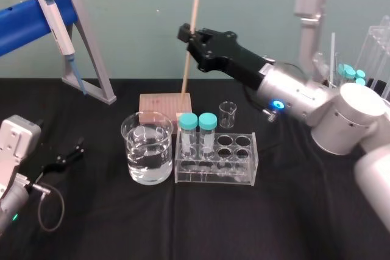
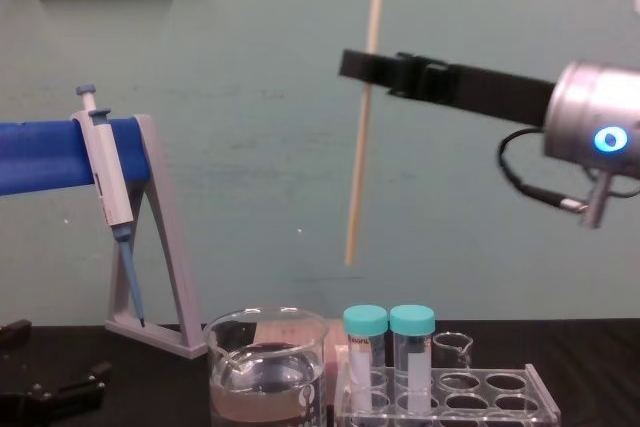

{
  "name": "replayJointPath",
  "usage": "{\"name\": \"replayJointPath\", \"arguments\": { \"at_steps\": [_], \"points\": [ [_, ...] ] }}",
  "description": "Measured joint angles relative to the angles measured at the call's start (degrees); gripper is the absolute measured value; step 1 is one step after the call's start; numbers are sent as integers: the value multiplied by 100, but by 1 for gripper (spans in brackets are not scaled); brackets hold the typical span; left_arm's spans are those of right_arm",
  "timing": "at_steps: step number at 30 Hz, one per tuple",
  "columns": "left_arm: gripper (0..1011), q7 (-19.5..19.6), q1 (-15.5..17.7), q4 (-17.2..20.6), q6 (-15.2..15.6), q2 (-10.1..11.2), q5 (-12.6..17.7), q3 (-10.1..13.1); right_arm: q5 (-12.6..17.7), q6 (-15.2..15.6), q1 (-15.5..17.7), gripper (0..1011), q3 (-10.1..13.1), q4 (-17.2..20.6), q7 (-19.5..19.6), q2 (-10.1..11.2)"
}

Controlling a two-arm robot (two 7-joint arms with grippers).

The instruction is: Hold the thermometer with one hand and immerse one end into the beaker, then reinsert it into the test tube rack.

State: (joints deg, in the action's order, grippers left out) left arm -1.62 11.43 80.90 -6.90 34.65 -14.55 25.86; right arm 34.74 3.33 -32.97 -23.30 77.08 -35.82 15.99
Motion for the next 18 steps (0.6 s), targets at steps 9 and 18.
{"name": "replayJointPath", "arguments": {
  "at_steps": [9,18],
  "points": [
    [1004,0,0,0,0,0,0,0,-243,-253,-546,48,-537,-1054,38,-491],
    [1004,0,0,0,0,0,0,0,-643,-651,-880,48,-941,-1922,68,-897]
  ]
}}
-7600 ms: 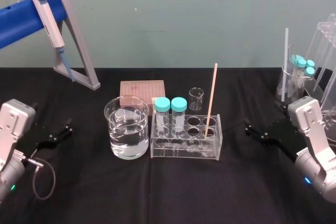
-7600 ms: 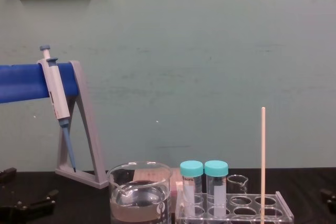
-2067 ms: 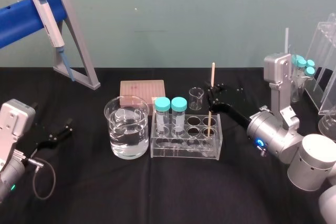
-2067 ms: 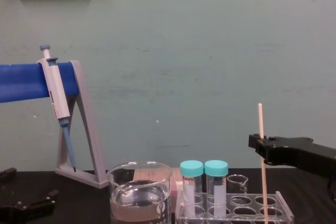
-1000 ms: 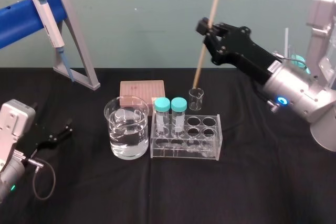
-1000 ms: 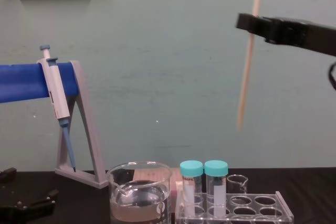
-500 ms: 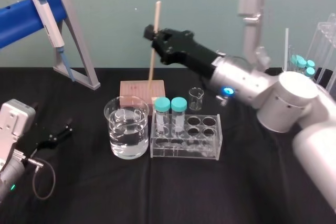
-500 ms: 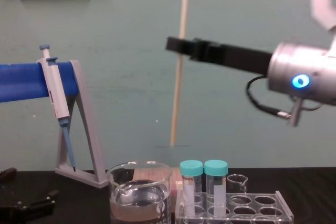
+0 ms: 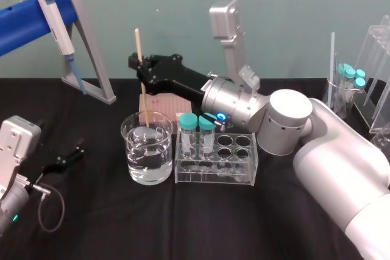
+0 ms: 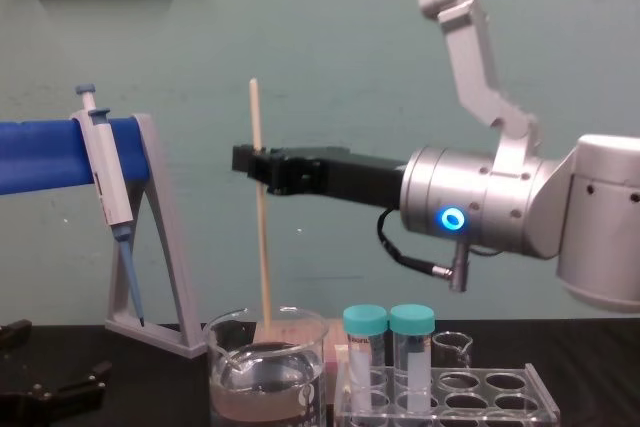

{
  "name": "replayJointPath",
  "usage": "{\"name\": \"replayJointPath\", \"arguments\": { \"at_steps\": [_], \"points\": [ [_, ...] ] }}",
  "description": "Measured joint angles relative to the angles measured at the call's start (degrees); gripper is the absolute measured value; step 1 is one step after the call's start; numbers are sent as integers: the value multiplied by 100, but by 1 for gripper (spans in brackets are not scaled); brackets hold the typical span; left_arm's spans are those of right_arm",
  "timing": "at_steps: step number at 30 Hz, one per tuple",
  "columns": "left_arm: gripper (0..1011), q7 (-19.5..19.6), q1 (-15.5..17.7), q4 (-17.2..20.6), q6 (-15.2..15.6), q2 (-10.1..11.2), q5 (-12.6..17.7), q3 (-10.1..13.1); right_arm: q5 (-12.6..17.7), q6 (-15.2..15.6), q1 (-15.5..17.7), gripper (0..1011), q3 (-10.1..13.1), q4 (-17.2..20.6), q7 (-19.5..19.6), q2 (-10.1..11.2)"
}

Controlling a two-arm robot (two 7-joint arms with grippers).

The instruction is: Hold the thermometer with one hand and immerse one end into the beaker, then reinsert it into the test tube rack.

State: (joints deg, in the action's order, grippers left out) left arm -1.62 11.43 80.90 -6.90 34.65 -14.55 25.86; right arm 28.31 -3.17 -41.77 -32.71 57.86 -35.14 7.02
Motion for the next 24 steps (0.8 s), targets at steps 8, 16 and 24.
{"name": "replayJointPath", "arguments": {
  "at_steps": [8,16,24],
  "points": [
    [1004,0,0,0,0,0,0,0,-111,-214,-7,48,-40,-378,-76,-186],
    [1004,0,0,0,0,0,0,0,-132,-291,54,48,19,-654,-152,-297],
    [1004,0,0,0,0,0,0,0,-194,-272,112,48,45,-724,-166,-325]
  ]
}}
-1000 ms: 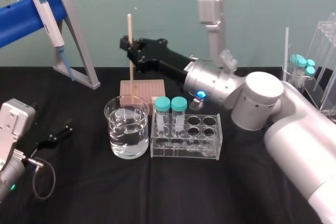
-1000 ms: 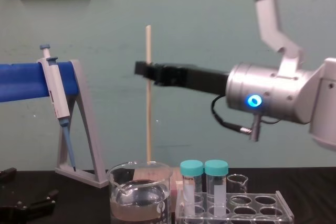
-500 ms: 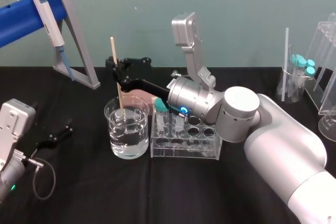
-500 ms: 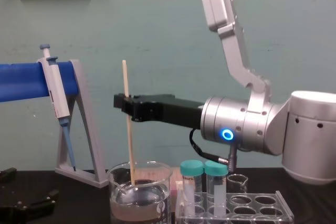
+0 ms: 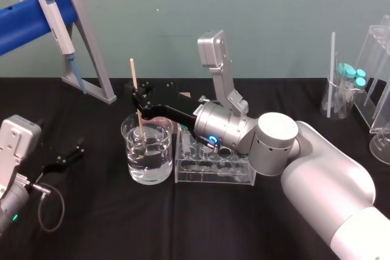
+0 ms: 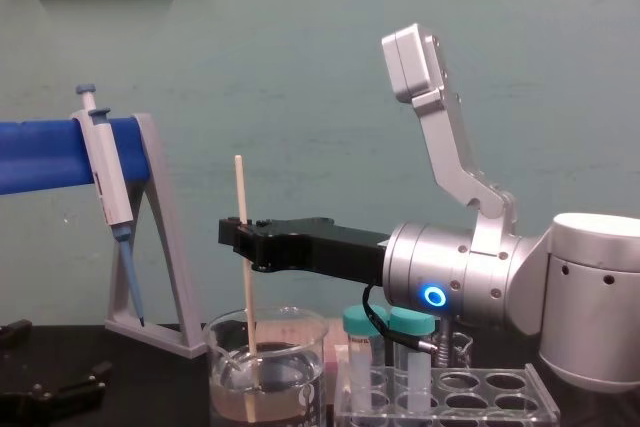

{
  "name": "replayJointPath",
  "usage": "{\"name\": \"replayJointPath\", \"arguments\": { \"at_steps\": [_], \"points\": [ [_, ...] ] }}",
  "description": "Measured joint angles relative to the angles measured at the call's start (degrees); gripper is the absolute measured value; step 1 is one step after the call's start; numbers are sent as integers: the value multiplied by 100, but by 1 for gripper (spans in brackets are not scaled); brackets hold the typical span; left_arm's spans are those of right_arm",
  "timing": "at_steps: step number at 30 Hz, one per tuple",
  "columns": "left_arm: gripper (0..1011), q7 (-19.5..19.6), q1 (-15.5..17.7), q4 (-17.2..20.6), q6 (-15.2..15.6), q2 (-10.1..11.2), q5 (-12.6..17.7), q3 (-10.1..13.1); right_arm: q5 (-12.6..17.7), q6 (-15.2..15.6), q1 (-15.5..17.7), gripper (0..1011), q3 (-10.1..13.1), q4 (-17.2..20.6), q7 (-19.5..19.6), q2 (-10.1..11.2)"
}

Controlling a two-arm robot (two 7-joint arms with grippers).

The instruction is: Hold the thermometer with one hand and immerse one end into the beaker, then reinsert it into the test tube rack.

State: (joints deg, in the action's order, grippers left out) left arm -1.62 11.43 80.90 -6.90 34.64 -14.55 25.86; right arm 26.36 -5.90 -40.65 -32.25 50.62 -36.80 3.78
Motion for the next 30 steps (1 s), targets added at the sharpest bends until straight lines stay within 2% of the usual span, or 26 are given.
{"name": "replayJointPath", "arguments": {
  "at_steps": [13,30],
  "points": [
    [1004,0,0,0,0,0,0,0,-74,154,263,48,26,461,82,183],
    [1004,0,0,0,0,0,0,0,-93,155,286,48,43,499,123,215]
  ]
}}
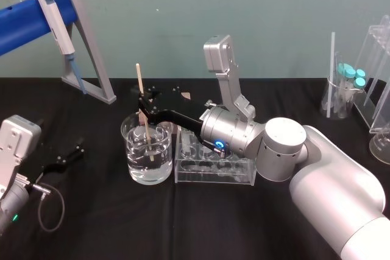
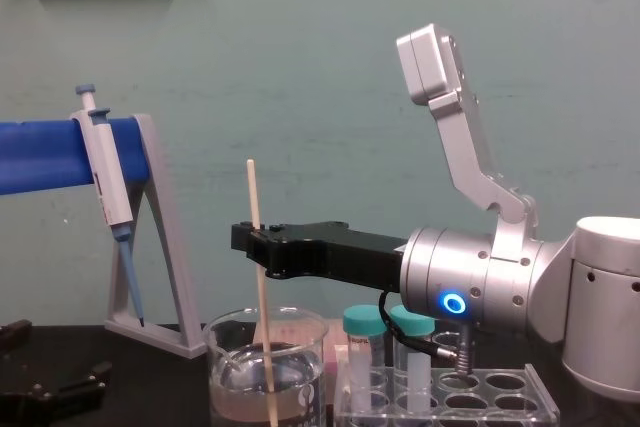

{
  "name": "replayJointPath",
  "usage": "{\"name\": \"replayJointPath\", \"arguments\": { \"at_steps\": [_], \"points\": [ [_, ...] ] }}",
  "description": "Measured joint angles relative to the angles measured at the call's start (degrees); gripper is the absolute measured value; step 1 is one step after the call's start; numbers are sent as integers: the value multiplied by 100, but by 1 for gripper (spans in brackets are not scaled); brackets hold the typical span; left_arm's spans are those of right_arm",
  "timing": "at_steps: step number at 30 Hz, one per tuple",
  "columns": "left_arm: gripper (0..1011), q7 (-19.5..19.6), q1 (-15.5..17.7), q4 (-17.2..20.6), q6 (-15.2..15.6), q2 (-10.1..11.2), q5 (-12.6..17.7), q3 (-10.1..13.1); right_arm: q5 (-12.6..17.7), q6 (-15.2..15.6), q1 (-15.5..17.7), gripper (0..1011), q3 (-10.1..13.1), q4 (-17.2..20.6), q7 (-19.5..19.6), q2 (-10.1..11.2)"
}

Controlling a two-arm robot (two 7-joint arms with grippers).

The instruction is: Hold the thermometer with one hand and immerse one end into the beaker, then reinsert it into the test tube rack.

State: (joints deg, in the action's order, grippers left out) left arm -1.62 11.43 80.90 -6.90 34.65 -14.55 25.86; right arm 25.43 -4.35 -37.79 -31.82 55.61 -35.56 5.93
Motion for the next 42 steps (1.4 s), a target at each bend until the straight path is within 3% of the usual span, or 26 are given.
{"name": "replayJointPath", "arguments": {
  "at_steps": [42],
  "points": [
    [1004,0,0,0,0,0,0,0,5,-1,-8,48,-7,-9,-3,-8]
  ]
}}
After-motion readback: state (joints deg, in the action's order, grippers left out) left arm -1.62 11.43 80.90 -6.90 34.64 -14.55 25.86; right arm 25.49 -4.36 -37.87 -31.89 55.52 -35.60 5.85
